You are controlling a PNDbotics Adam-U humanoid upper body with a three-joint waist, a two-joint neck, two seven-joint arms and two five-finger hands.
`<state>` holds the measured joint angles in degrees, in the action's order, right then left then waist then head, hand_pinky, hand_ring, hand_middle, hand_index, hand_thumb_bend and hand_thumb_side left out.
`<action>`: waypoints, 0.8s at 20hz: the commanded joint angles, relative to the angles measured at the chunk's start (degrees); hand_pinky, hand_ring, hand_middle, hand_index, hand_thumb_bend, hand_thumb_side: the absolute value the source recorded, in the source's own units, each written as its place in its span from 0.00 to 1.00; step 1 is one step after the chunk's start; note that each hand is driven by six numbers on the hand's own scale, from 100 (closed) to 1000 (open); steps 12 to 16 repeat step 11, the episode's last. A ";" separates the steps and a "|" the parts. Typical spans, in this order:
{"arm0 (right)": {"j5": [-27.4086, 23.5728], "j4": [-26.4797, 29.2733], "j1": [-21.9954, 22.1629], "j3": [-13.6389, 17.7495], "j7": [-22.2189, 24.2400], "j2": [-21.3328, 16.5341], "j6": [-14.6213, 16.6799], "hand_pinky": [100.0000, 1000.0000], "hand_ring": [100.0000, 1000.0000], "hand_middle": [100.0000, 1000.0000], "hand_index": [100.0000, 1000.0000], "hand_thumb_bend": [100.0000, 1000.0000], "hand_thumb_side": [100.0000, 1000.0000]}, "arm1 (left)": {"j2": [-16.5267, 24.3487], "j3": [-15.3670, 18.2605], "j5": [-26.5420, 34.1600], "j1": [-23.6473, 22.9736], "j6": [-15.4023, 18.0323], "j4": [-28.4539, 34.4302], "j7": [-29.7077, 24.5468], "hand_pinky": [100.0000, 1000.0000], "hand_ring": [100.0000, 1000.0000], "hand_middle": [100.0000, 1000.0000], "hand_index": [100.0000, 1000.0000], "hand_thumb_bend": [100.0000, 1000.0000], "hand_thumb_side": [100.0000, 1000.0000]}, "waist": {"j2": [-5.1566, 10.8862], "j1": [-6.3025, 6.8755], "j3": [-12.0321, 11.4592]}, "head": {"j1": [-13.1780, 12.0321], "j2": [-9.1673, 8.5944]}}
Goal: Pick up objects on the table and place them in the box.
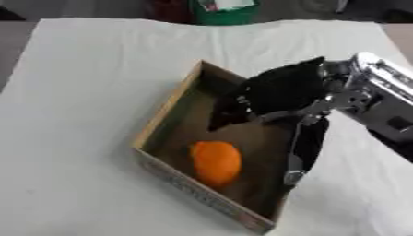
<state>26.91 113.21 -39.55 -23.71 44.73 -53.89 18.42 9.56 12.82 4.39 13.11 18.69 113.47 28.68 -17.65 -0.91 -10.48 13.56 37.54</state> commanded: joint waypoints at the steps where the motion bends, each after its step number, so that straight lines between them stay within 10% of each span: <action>1: -6.35 1.36 0.63 7.26 -4.69 -2.08 -1.51 0.88 0.95 0.90 1.00 0.69 0.69 | 0.47 0.14 0.12 0.31 0.02 1.12 -0.11 0.36 0.54 0.62 0.61 0.00 0.68 | 0.92 0.42 0.20 | -0.65 -0.63; 4: -13.75 1.38 1.82 12.84 -9.43 -1.72 -4.08 0.89 0.93 0.88 1.00 0.57 0.81 | 0.28 0.18 0.05 0.35 0.00 1.12 -0.15 0.36 0.54 0.62 0.61 0.00 0.69 | 0.82 0.86 0.55 | -1.08 -0.73; 5: -15.99 1.38 2.29 14.57 -11.12 -1.68 -4.94 0.89 0.91 0.88 1.00 0.23 1.00 | 0.23 0.23 0.02 0.30 -0.01 1.12 -0.12 0.36 0.54 0.62 0.60 0.00 0.69 | 0.80 1.02 0.71 | -1.28 -0.81; 8: -18.98 1.38 4.72 20.25 -20.05 -2.29 -8.29 0.86 0.87 0.83 1.00 0.00 1.00 | 0.22 0.51 -0.19 -0.09 -0.06 1.12 0.06 0.36 0.54 0.62 0.60 0.00 0.69 | 0.79 1.55 1.41 | -2.04 -1.00; 11: -22.50 1.38 8.96 23.74 -31.20 -2.38 -10.39 0.86 0.84 0.84 1.00 0.00 1.00 | 0.14 0.75 -0.39 -0.40 -0.09 1.12 0.36 0.36 0.54 0.62 0.60 0.00 0.69 | 0.80 2.03 2.36 | -3.11 -0.76; 16: -22.50 1.38 8.96 23.74 -31.20 -2.38 -10.39 0.86 0.84 0.84 1.00 0.00 1.00 | 0.14 0.75 -0.39 -0.40 -0.09 1.12 0.36 0.36 0.54 0.62 0.60 0.00 0.69 | 0.80 2.03 2.36 | -3.11 -0.76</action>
